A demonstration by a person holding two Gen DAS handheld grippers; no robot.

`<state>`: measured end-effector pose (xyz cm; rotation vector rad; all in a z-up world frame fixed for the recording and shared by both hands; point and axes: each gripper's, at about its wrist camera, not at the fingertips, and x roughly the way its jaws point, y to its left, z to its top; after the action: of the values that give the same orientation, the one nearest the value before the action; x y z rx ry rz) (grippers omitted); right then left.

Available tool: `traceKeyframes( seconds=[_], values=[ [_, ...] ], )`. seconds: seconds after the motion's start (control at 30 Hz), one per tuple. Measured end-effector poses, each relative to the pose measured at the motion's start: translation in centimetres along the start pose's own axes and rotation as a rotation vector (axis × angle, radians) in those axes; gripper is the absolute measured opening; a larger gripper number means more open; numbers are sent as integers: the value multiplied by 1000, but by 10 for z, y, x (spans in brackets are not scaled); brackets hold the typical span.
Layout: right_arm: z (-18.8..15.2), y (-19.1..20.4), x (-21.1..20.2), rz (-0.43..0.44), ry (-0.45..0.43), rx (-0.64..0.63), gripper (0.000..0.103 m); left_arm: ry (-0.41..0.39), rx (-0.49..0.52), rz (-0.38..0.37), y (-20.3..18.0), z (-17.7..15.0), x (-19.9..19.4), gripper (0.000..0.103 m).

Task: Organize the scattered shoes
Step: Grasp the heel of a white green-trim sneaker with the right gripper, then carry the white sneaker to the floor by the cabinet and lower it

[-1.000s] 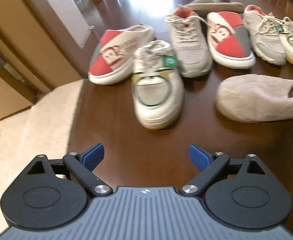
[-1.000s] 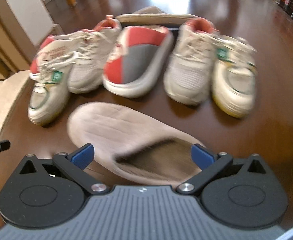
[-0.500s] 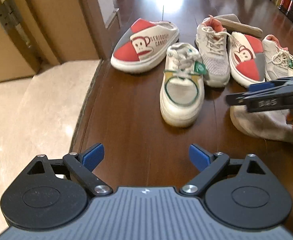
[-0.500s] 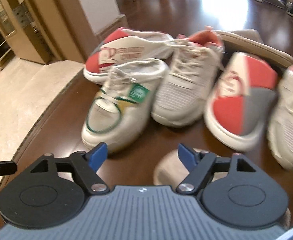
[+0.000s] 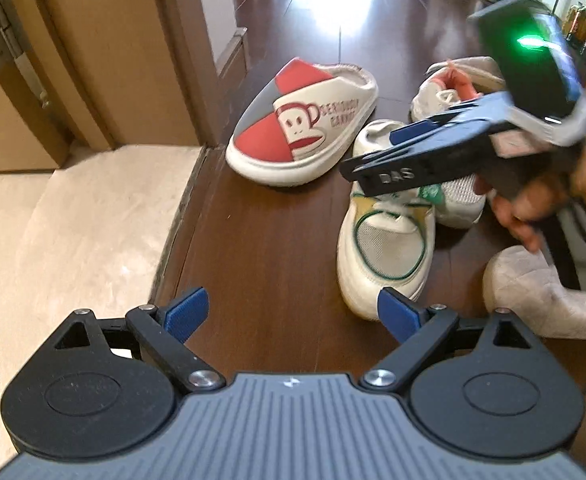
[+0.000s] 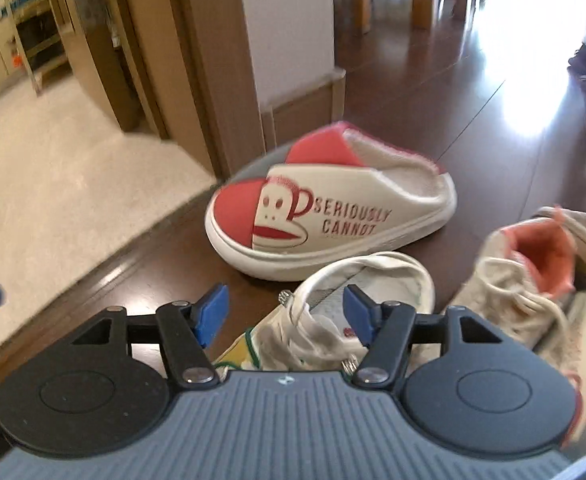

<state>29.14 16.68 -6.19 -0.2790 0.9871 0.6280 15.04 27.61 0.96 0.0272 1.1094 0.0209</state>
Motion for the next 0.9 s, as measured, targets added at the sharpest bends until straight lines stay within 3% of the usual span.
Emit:
traceKeyframes(
  seconds=[0.03, 0.07, 0.2, 0.27, 0.4, 0.5, 0.6, 0.9],
  values=[
    [2, 1, 9, 5, 31, -9, 28, 4, -3, 0, 2, -2, -1, 93],
    [1, 2, 9, 16, 44, -3, 28, 6, -5, 1, 4, -4, -1, 93],
    [-9, 6, -7, 71, 70, 42, 12, 16, -13, 6, 8, -11, -3, 93],
    [-13, 7, -12, 97, 84, 60, 11, 19, -16, -1, 9, -16, -5, 93],
    [-42, 22, -19, 177, 192, 53, 13, 44, -17, 1, 7, -28, -7, 93],
    [-50, 28, -18, 176, 157, 18, 18, 82, -15, 12, 3, -38, -4, 93],
    [-55, 28, -20, 187, 128, -10, 8, 102, -12, 21, -2, -45, -6, 93],
    [-88, 6, -92, 381, 41, 23, 7, 60, 53, 31, -34, -46, -43, 93]
  ],
)
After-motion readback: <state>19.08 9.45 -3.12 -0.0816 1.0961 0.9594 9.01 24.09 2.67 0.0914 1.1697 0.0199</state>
